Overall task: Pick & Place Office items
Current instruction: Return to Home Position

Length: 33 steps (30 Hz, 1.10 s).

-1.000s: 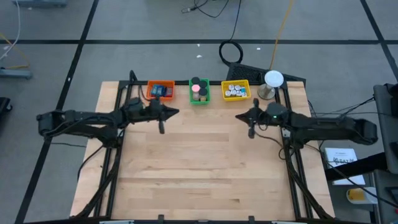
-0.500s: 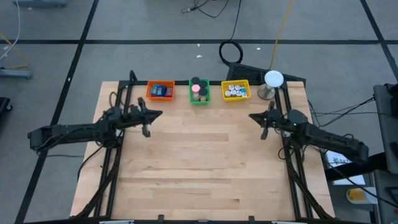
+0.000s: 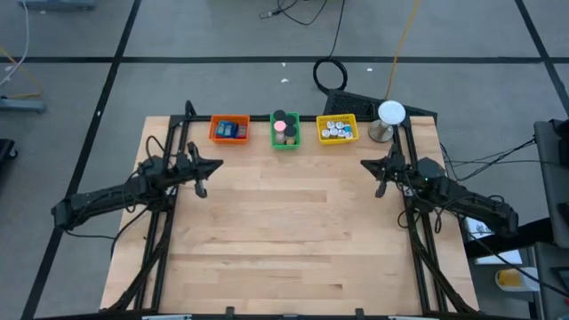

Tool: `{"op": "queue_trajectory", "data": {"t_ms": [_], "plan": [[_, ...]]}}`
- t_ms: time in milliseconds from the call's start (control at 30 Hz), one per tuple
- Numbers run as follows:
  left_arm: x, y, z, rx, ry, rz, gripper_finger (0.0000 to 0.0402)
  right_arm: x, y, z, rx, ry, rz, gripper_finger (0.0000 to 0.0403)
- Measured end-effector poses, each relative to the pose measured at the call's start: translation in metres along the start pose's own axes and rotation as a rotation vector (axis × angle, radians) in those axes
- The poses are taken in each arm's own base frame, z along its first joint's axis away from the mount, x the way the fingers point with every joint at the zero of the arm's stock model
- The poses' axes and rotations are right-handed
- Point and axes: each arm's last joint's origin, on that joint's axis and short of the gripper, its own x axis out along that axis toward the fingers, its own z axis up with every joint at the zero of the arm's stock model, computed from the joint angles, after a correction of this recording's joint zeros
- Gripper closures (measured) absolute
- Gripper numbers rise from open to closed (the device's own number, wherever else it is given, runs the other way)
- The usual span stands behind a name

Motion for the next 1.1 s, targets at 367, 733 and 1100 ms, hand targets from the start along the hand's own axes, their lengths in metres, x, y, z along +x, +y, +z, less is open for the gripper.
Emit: {"op": "queue_trajectory", "data": {"t_ms": [367,733,1100], "plan": [[-0.012,-0.002,-0.002,0.029,0.012,0.038,0.0399,0.003,-0.001,-0.001,0.008,-0.094,-0.045,0.0403],[-0.012,-0.011,-0.007,-0.032,0.067,-0.148,0.0376,0.003,-0.002,-0.005,-0.020,-0.056,-0.088,0.0403],[-0.012,-0.011,-0.006,-0.038,0.059,-0.150,0.0397,0.003,-0.002,-0.005,-0.024,-0.057,-0.088,0.0403]]}}
